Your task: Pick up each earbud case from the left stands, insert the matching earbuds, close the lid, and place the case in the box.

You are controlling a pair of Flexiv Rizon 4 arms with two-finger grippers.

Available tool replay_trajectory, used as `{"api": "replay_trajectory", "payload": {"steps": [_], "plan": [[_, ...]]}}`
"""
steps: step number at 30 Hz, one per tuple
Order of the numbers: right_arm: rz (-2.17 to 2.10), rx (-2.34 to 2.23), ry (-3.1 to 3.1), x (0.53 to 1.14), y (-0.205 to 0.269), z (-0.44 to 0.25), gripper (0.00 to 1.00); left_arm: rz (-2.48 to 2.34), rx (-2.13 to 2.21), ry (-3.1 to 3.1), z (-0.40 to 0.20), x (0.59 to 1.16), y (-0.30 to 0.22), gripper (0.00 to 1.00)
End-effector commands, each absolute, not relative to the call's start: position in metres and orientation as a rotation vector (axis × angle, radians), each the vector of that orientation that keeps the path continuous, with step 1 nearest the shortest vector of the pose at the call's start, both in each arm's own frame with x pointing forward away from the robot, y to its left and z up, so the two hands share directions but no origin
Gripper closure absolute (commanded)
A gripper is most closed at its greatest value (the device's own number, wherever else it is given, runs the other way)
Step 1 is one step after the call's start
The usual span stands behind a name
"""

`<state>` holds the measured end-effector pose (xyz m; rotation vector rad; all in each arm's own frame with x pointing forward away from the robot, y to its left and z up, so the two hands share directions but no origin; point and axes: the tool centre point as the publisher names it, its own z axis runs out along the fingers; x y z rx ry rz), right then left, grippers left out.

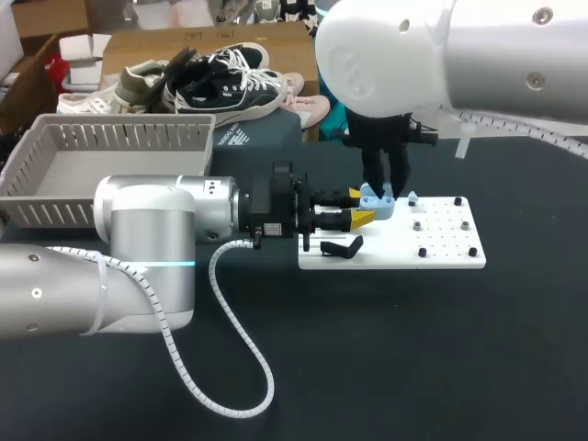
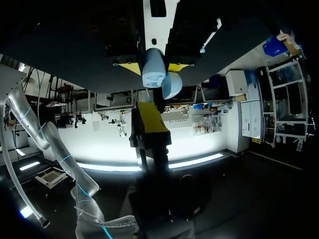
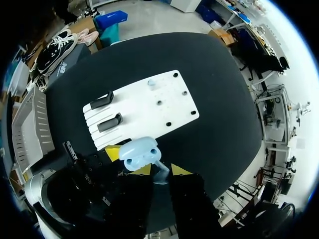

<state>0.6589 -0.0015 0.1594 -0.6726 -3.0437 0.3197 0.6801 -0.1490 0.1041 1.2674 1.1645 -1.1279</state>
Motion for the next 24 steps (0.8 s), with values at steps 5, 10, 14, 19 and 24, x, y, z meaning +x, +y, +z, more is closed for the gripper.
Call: {"api": "replay_trajectory", "payload": {"steps": [5, 10, 14, 19, 24], "plan": [[0.320, -0.673, -3.048, 0.659, -0.001, 0.155, 1.00, -1.123, 1.264, 1.166, 0.104, 0.679, -0.149, 1.00], [0.325, -0.665, -3.046, 0.661, 0.001, 0.152, 1.00, -1.123, 1.264, 1.166, 0.104, 0.679, -0.149, 1.00], [0.330, -0.662, -3.046, 0.663, 0.001, 0.150, 1.00, -1.123, 1.264, 1.166, 0.104, 0.679, -0.149, 1.00], [0.335, -0.665, -3.044, 0.665, 0.000, 0.147, 1.00, -1.123, 1.264, 1.166, 0.104, 0.679, -0.149, 1.00], [0.336, -0.674, -3.041, 0.668, -0.002, 0.146, 1.00, -1.123, 1.264, 1.166, 0.104, 0.679, -0.149, 1.00]]}}
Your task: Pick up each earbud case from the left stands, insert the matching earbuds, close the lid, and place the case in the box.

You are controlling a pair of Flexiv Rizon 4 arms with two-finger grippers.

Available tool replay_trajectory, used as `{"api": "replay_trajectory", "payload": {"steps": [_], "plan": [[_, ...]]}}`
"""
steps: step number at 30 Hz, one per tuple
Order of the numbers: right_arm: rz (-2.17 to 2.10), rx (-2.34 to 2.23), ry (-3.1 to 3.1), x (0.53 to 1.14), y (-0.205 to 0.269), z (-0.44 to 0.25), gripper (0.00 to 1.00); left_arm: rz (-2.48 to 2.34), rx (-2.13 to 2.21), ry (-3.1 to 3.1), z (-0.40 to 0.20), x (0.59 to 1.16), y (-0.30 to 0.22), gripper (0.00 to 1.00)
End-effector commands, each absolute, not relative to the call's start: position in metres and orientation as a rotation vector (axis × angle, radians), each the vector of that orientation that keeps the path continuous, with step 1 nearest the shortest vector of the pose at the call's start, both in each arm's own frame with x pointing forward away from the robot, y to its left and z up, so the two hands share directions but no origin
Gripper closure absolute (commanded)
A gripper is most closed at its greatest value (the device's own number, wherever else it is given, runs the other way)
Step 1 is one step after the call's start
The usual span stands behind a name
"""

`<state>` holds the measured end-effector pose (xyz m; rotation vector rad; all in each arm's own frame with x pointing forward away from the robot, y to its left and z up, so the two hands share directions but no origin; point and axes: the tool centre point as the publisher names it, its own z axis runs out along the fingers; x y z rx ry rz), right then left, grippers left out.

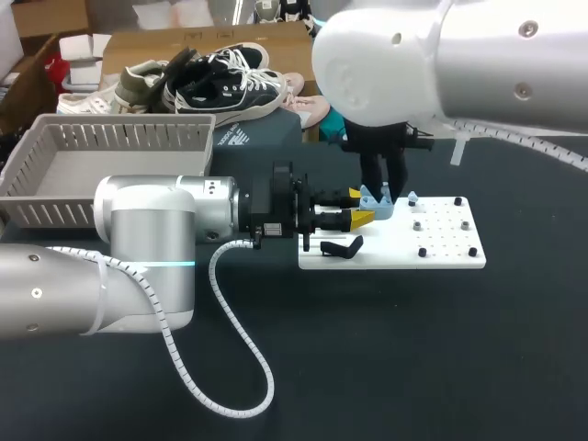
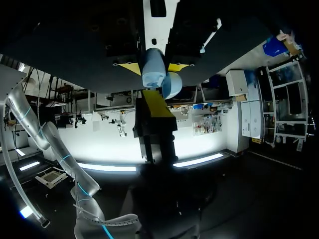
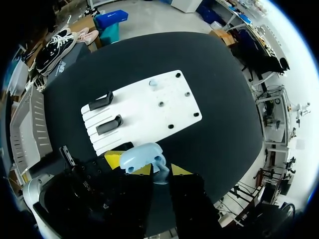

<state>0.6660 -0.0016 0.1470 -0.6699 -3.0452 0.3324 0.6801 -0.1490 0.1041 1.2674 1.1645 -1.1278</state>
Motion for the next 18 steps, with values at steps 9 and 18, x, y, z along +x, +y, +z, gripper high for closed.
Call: {"api": "replay_trajectory", "payload": {"steps": [9, 18], "plan": [[0.345, -0.673, -3.034, 0.6694, -0.0033, 0.1434, 1.00, -1.123, 1.264, 1.166, 0.1040, 0.6787, -0.1492, 1.00], [0.356, -0.673, -3.027, 0.6695, -0.0037, 0.1410, 1.00, -1.123, 1.264, 1.166, 0.1040, 0.6787, -0.1492, 1.00]]}}
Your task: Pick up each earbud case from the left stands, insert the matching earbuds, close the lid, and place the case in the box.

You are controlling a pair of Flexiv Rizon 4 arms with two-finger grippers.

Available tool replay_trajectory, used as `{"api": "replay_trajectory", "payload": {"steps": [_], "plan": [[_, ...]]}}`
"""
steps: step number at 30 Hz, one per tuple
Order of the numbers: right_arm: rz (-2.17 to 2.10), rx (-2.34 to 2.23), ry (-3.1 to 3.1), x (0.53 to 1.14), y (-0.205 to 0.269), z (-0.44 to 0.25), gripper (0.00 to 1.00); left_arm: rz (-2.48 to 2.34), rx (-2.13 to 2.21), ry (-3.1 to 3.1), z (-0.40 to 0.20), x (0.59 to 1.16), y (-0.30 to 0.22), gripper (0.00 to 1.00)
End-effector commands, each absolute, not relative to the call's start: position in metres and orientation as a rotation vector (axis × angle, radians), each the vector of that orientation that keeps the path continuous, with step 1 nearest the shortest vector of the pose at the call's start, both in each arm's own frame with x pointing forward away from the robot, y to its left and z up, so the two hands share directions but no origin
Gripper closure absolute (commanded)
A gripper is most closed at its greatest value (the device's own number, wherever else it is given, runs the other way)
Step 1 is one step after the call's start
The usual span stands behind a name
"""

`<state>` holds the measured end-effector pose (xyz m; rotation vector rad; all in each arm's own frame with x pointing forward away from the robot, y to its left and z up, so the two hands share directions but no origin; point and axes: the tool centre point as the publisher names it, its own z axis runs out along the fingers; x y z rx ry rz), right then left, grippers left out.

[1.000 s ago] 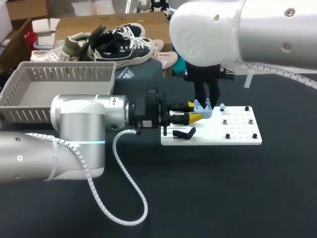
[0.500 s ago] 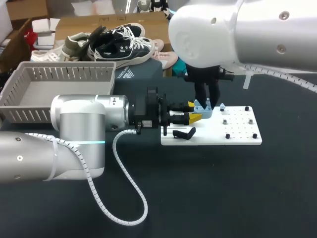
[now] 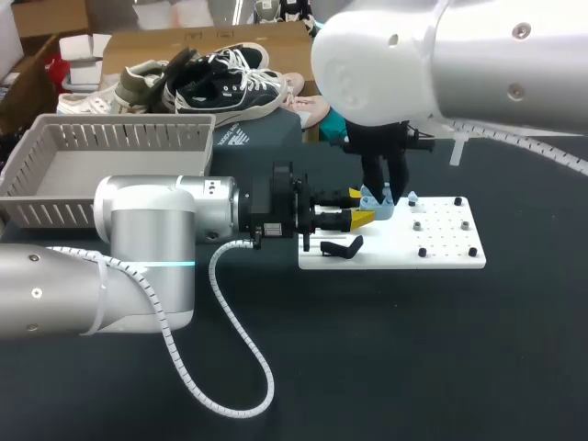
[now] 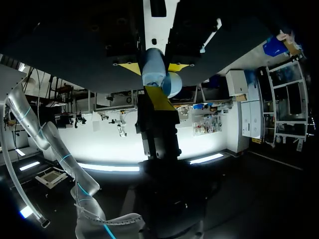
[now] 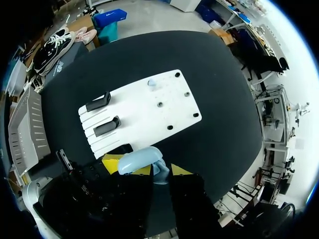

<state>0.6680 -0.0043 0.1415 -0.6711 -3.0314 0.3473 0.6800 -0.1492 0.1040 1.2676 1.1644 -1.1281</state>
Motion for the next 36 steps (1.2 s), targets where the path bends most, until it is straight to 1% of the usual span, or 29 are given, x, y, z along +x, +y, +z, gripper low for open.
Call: {"api": "replay_trajectory", "payload": {"steps": [1, 8, 10, 12, 16, 20, 26, 31, 36], "plan": [[0.357, -0.673, -3.027, 0.670, -0.004, 0.141, 1.00, -1.123, 1.264, 1.166, 0.104, 0.679, -0.149, 1.00], [0.360, -0.674, -3.024, 0.670, -0.003, 0.140, 1.00, -1.123, 1.264, 1.166, 0.104, 0.679, -0.149, 1.00], [0.358, -0.675, -3.023, 0.670, -0.003, 0.139, 0.88, -1.123, 1.264, 1.166, 0.104, 0.679, -0.149, 1.00], [0.359, -0.674, -3.021, 0.670, -0.003, 0.139, 0.87, -1.123, 1.264, 1.166, 0.104, 0.679, -0.149, 1.00], [0.360, -0.674, -3.020, 0.670, -0.003, 0.139, 0.81, -1.123, 1.264, 1.166, 0.104, 0.679, -0.149, 1.00], [0.358, -0.674, -3.019, 0.670, -0.003, 0.139, 0.71, -1.123, 1.264, 1.166, 0.104, 0.679, -0.149, 1.00], [0.350, -0.670, -3.019, 0.670, -0.002, 0.138, 0.66, -1.123, 1.264, 1.166, 0.104, 0.679, -0.149, 1.00], [0.329, -0.670, -3.021, 0.669, -0.002, 0.141, 0.65, -1.123, 1.264, 1.166, 0.104, 0.679, -0.149, 1.00], [0.276, -0.682, -3.030, 0.666, -0.004, 0.151, 0.60, -1.123, 1.264, 1.166, 0.104, 0.679, -0.149, 1.00]]}}
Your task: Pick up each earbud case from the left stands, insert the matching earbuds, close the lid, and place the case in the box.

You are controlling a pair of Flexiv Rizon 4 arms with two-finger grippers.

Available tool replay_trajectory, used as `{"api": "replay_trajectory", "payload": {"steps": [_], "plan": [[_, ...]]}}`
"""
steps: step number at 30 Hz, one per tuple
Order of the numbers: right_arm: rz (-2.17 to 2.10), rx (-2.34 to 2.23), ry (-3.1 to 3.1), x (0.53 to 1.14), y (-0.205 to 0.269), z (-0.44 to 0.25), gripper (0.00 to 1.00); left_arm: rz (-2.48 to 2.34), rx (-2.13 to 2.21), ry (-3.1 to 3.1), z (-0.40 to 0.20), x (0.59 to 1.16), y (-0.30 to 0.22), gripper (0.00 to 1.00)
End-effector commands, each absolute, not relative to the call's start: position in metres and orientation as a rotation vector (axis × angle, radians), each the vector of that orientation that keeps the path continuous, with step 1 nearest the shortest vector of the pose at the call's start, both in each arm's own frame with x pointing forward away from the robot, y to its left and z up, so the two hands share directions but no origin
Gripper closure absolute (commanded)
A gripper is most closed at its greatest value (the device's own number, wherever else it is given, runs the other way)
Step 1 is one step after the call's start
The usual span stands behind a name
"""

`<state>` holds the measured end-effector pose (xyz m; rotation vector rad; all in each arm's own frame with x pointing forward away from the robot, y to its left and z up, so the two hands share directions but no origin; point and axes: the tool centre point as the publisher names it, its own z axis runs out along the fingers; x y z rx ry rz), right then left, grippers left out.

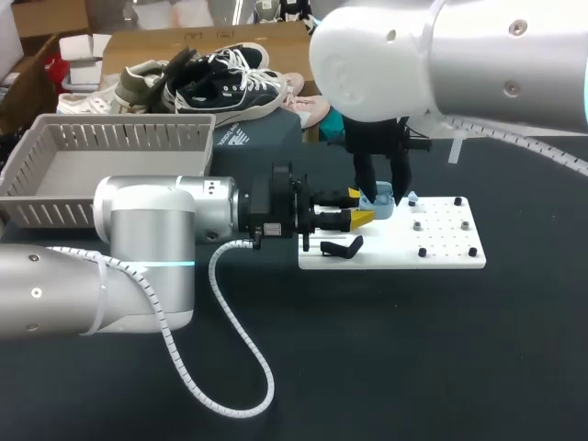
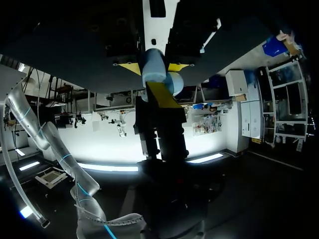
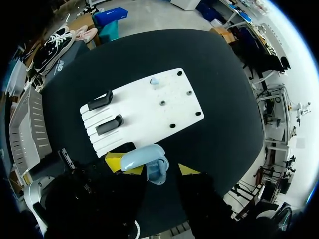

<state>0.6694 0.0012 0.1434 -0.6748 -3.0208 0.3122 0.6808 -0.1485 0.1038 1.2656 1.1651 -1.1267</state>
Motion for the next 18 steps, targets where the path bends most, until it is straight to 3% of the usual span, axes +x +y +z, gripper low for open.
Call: {"api": "replay_trajectory", "payload": {"steps": [1, 18], "plan": [[0.268, -0.685, -3.033, 0.665, -0.004, 0.153, 0.60, -1.123, 1.264, 1.166, 0.104, 0.679, -0.149, 1.00], [0.149, -0.635, -3.033, 0.641, -0.003, 0.177, 0.55, -1.123, 1.264, 1.166, 0.104, 0.679, -0.149, 1.00]]}}
